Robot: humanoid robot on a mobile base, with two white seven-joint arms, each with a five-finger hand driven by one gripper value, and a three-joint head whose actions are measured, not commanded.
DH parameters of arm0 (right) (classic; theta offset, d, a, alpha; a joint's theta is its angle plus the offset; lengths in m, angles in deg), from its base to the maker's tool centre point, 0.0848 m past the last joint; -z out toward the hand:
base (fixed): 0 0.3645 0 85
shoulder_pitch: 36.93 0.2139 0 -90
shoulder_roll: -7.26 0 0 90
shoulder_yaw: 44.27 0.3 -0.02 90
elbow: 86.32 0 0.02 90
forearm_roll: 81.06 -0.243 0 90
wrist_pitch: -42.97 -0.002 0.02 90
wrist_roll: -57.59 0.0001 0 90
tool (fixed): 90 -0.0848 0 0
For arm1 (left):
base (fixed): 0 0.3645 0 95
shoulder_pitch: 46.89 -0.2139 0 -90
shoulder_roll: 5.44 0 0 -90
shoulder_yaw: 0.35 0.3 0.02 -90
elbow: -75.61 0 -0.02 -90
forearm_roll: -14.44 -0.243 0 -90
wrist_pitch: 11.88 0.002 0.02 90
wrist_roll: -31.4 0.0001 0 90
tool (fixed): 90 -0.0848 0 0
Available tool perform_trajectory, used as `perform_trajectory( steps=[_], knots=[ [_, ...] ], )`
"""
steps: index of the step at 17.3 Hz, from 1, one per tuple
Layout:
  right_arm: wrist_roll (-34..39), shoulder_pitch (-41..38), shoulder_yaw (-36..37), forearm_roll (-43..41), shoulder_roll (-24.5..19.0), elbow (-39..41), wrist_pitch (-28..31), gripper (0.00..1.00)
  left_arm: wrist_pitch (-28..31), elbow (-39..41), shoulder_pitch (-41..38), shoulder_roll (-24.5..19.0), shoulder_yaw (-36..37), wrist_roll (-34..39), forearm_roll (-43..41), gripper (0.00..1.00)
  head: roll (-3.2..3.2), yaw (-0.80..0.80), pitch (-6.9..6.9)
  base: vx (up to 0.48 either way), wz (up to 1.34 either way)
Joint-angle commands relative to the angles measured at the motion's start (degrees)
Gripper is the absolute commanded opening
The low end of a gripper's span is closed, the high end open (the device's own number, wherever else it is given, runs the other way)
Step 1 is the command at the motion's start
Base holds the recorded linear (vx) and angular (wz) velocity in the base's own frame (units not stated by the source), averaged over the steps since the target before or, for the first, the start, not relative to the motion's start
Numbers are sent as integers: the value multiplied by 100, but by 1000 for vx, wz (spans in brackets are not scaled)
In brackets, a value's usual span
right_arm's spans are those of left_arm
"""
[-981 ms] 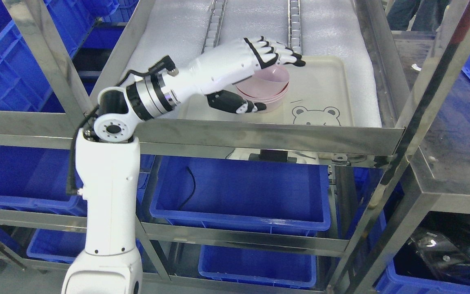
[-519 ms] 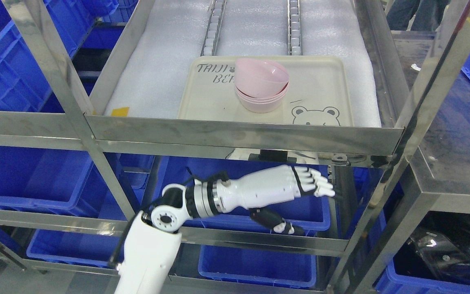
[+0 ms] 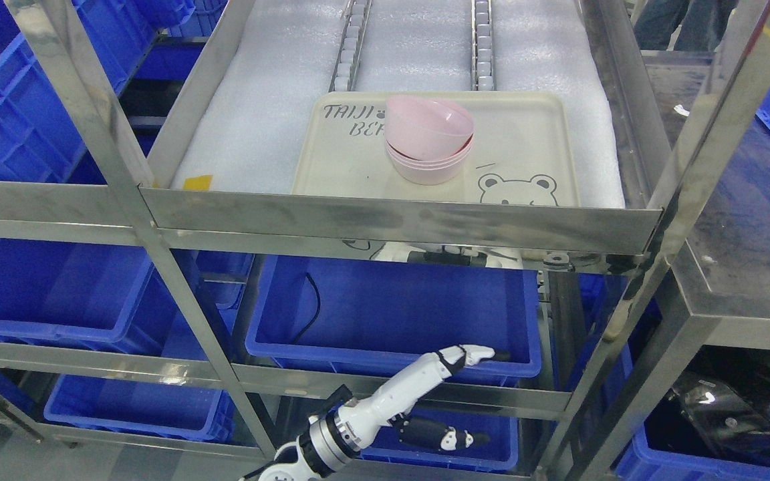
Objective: Stack pink IKEA bowl on shelf middle layer
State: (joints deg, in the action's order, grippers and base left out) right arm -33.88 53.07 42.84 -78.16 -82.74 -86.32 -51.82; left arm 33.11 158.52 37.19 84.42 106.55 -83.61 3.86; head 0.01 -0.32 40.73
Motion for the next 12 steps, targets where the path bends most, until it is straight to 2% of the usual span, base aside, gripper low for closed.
perform_trajectory(
  steps=[1,2,3,7,10,12],
  knots=[
    [-3,-123,0,0,100,100,4,100,262,-654,-551,-87,-222,2855,55,85,0,0,0,0,0],
    [-3,-123,0,0,100,100,4,100,709,-514,-525,-87,-204,3262,90,85,0,0,0,0,0],
    [-3,-123,0,0,100,100,4,100,1113,-339,-516,-87,-195,3344,204,86,0,0,0,0,0],
    [-3,-123,0,0,100,100,4,100,2555,84,-252,-87,-195,3345,1048,86,0,0,0,0,0],
    [-3,-123,0,0,100,100,4,100,2831,339,-156,-87,-178,3319,1075,87,0,0,0,0,0],
    [-3,-123,0,0,100,100,4,100,2744,349,-7,-87,-186,3327,1066,100,0,0,0,0,0]
  ],
)
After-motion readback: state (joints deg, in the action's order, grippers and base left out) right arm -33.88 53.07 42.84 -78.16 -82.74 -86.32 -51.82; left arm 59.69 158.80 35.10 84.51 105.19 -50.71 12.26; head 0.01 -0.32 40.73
